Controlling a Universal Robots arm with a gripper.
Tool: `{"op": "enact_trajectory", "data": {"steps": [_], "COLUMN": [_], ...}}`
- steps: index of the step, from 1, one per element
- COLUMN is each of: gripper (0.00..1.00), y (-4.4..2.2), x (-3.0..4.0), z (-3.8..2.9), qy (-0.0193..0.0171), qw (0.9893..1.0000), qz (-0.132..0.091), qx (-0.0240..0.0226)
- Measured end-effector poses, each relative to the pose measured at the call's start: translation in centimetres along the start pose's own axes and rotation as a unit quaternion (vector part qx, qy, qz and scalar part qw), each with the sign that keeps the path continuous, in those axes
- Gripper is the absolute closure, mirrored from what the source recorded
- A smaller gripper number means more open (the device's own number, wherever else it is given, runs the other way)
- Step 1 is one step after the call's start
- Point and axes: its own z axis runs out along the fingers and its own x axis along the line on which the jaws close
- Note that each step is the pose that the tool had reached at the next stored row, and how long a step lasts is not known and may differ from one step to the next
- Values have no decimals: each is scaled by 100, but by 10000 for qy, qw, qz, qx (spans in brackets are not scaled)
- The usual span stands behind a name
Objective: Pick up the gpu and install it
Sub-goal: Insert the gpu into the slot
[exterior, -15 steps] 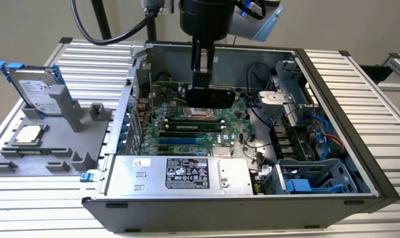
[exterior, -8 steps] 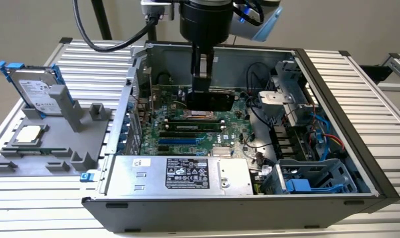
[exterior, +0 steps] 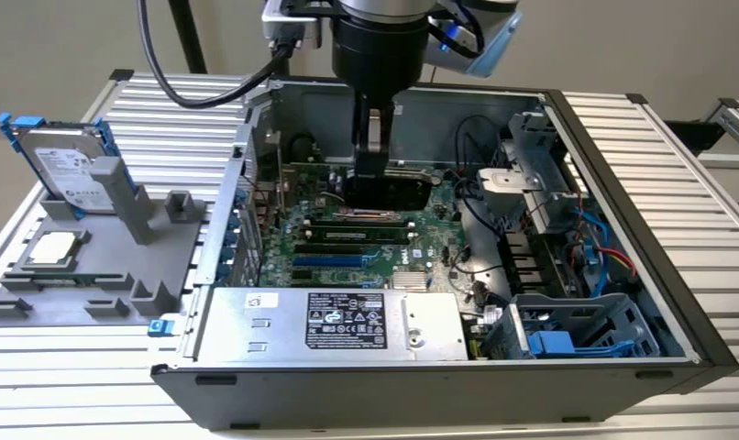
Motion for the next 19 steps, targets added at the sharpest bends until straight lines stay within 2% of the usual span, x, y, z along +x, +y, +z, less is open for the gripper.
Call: {"op": "enact_trajectory", "data": {"steps": [10,19], "gripper": [100,100], "y": [0,15], "x": [-1,-2], "z": [18,141], "qy": [-3,-2], "qw": [10000,10000], "qz": [0,0], "qx": [0,0]}}
